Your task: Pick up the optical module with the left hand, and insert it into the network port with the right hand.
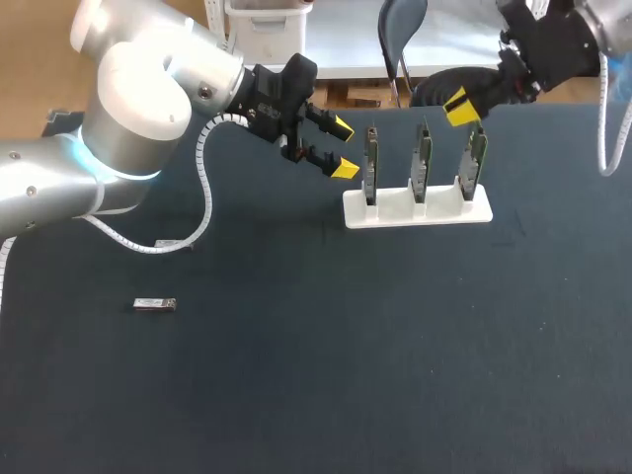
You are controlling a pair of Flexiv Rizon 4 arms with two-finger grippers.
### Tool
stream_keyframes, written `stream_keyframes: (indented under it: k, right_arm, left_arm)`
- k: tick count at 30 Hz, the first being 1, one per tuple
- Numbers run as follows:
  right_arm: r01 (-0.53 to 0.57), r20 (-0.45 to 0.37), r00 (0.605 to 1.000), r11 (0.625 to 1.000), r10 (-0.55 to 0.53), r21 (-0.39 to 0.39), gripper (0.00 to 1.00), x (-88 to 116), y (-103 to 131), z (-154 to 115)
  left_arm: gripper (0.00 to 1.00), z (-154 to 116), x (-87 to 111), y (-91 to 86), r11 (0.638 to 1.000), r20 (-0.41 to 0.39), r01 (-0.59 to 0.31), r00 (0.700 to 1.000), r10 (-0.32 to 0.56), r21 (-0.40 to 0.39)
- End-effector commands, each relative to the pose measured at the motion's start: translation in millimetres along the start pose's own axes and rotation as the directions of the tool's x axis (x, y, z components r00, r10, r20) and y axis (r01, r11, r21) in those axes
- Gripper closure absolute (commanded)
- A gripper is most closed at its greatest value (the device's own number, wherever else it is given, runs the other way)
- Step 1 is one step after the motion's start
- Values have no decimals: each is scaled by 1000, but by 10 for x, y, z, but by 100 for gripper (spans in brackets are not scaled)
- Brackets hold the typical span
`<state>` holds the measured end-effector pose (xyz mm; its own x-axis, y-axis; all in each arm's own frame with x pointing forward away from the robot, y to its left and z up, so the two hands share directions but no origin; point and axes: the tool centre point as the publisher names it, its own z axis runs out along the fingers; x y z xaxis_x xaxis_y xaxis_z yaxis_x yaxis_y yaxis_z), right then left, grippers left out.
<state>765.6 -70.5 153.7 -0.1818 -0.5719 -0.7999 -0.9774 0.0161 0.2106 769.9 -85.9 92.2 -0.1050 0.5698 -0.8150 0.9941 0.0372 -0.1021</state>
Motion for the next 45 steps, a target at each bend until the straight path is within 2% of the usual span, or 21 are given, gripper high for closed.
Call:
stream_keyframes:
  k: [1,9,14,20,26,30,37,43,45]
  right_arm:
    - [1,1,1000,1000,-1,13,0,7,54,1]
    - [1,1,1000,1000,-1,13,0,7,54,1]
    - [1,1,1000,1000,-1,13,0,7,54,1]
    - [1,1,1000,1000,-1,13,0,7,54,1]
    - [1,1,1000,1000,-1,13,0,7,54,1]
    - [1,1,1000,1000,-1,13,0,7,54,1]
    - [1,1,1000,1000,-1,13,0,7,54,1]
    - [1,1,1000,1000,-1,13,0,7,54,1]
    - [1,1,1000,1000,-1,13,0,7,54,1]
  left_arm:
    - [0,-1,-6,-19,1000,-3,2,1000,-2,-5]
    - [0,-36,-14,-42,1000,-1,-10,1000,10,-11]
    - [0,-199,22,-112,997,-53,-56,997,54,-51]
    - [0,-533,146,-262,990,-149,-111,984,97,-89]
    - [0,-948,404,-444,983,-249,-119,965,82,-137]
    - [0,-1212,621,-544,980,-292,-86,956,30,-181]
    - [0,-1604,1046,-724,965,-423,-88,906,-26,-248]
    - [0,-1854,1357,-891,966,-525,-109,851,-32,-236]
    - [0,-1911,1436,-930,966,-533,-105,846,-37,-234]
